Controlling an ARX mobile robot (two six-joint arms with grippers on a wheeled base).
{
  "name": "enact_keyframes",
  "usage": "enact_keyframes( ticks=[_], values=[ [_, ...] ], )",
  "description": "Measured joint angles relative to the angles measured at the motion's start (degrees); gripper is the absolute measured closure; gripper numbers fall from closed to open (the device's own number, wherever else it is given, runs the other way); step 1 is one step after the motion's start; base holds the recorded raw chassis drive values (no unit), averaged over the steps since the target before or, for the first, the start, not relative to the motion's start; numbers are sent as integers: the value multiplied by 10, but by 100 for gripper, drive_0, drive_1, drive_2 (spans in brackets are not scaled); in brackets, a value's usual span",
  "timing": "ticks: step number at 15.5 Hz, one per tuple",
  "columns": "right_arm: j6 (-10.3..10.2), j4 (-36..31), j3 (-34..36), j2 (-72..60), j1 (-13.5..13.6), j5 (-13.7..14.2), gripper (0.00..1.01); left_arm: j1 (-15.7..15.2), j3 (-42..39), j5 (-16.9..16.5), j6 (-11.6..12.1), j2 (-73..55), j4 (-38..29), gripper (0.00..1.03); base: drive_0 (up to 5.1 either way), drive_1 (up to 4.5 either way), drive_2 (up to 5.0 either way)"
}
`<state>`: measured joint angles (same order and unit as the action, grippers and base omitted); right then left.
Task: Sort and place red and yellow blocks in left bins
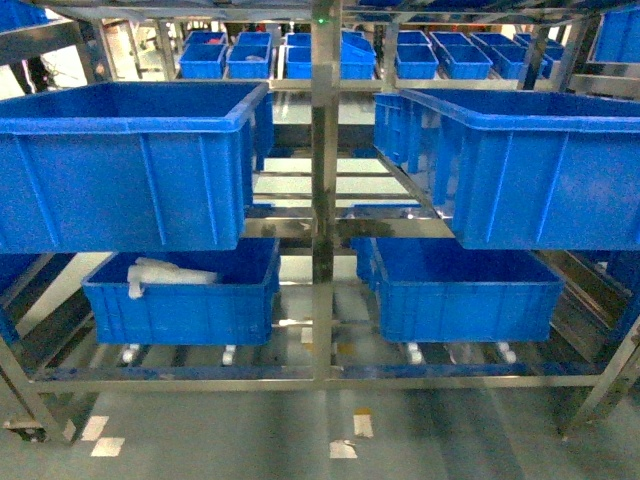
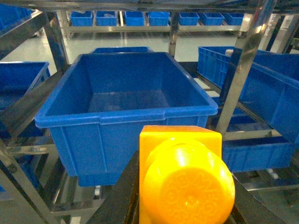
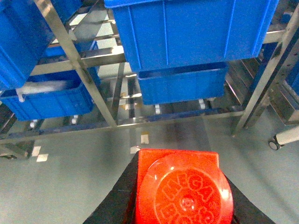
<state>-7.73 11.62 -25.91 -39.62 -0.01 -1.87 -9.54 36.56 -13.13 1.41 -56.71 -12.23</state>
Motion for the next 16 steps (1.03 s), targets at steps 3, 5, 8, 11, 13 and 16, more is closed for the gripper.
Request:
enact_keyframes(
  ticks=[3, 5, 8, 11, 13, 16],
  values=[
    [0, -1, 0, -1, 0, 0, 74, 0, 1, 1, 0, 0, 2, 76, 3, 436, -430],
    [0, 0, 0, -2, 0, 0, 74, 0, 1, 1, 0, 0, 2, 76, -10, 423, -443],
    [0, 1, 0, -2, 0, 0, 74, 0, 1, 0, 0, -1, 2, 76, 3, 437, -430],
    [0, 0, 0, -1, 0, 1, 74, 0, 1, 0, 0, -1, 1, 76, -1, 432, -435],
    [0, -1, 0, 0, 0, 1, 74, 0, 1, 0, 0, -2, 2, 76, 3, 436, -431],
    [0, 1, 0, -2, 0, 2, 74, 0, 1, 1, 0, -2, 2, 76, 4, 292, -284]
  ],
)
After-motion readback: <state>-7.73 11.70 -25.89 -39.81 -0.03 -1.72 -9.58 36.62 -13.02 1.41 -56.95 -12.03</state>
